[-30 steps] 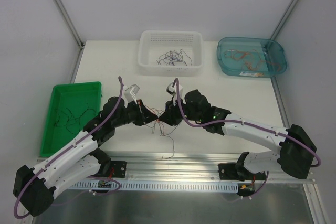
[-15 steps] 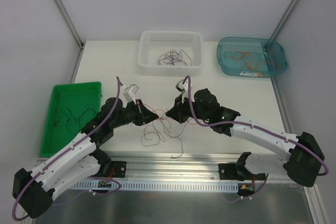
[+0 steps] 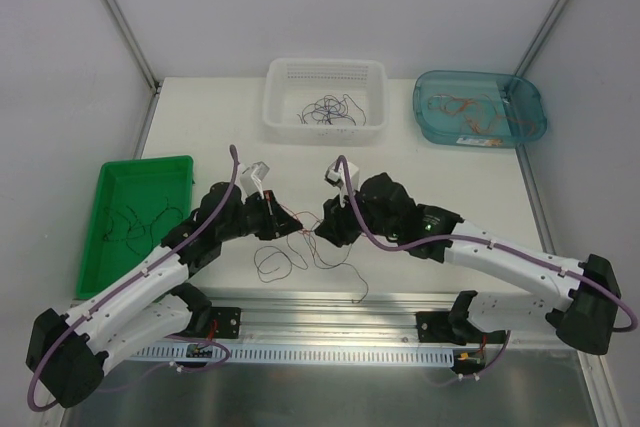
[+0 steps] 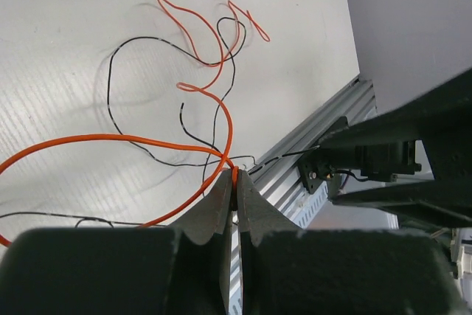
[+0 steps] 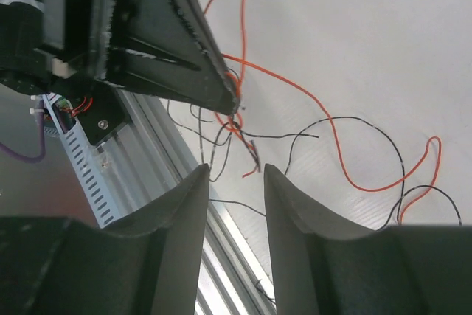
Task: Untangle the cables
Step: Untie the cable.
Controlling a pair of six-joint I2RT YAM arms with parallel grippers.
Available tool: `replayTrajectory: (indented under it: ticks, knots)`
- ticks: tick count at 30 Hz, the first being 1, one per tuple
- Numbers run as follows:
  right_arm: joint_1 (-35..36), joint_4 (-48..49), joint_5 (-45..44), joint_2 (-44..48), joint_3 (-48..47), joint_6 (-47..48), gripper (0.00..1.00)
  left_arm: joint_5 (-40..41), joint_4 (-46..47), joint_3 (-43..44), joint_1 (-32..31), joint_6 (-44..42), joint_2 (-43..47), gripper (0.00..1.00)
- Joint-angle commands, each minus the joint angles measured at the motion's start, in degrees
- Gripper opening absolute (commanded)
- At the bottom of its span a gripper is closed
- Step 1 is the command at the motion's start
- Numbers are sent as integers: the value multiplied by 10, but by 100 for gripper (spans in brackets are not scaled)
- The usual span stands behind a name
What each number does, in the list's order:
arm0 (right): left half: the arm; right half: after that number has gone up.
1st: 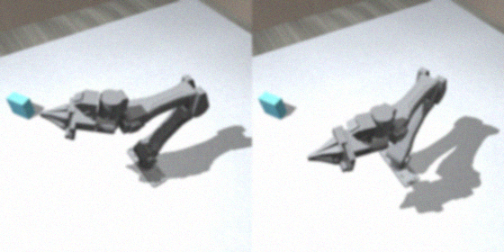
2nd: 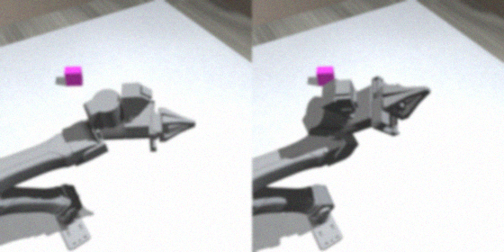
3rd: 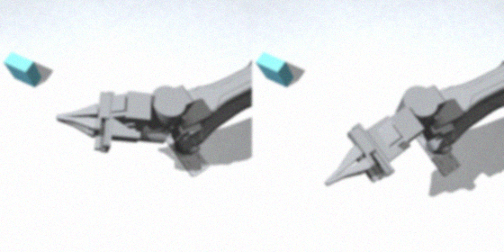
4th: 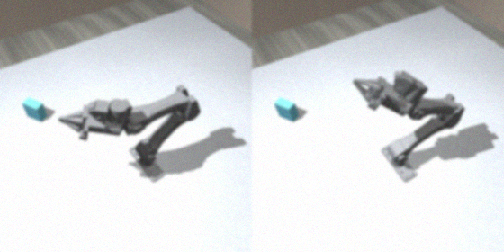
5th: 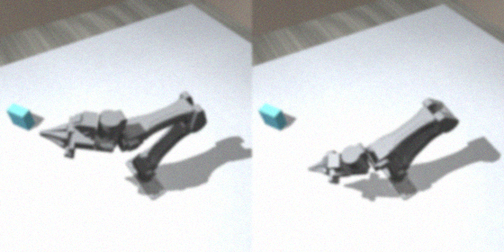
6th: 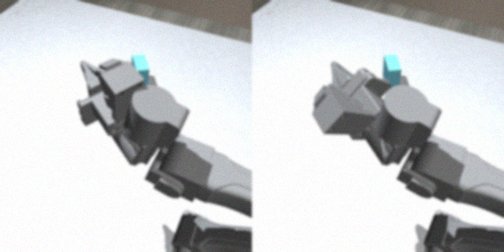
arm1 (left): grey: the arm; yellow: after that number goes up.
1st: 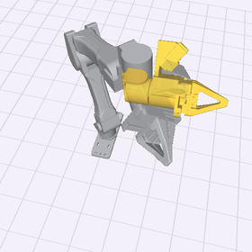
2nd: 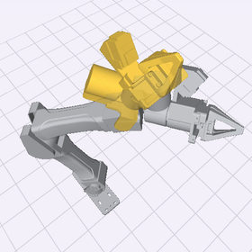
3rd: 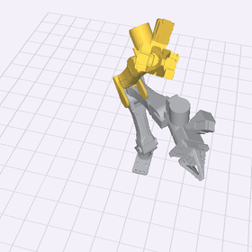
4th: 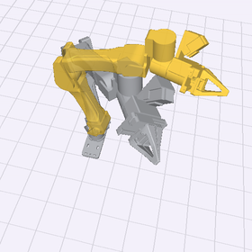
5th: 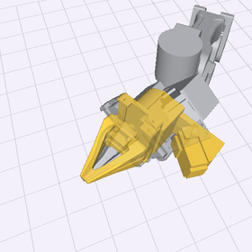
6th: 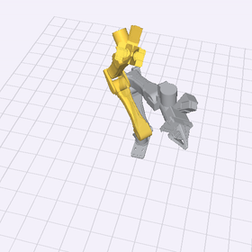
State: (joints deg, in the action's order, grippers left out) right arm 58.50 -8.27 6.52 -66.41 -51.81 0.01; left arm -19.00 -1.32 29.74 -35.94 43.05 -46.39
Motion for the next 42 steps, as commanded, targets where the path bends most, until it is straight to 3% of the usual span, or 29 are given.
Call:
replayTrajectory:
  ticks: [1, 6, 20, 23, 25, 27, 35, 42]
  knots:
    - [32, -18, -52, 15, -22, 4, 39, 12, 4, 28, 2, 29, -10, 0]
    - [83, 21, -154, 16, 6, -14, 42, 23, 4, 25, 2, 43, -6, 0]
    - [95, 70, -109, -93, -3, -18, 38, 26, 3, 23, 1, 62, 2, 0]
    - [94, 74, -106, -101, -5, -12, 33, 25, 4, 24, 1, 63, 0, 0]
    - [95, 77, -97, -101, -5, -9, 14, 29, 4, 24, 1, 62, -2, 0]
    - [95, 79, -70, -92, -7, -5, 1, 37, 4, 23, 1, 59, -5, 0]
    - [95, 2, 78, -26, -36, 58, 1, 183, -1, 16, 5, 65, -39, 0]
    - [94, -50, 219, 18, -48, 88, 1, 253, -6, 44, 20, 86, -94, 0]
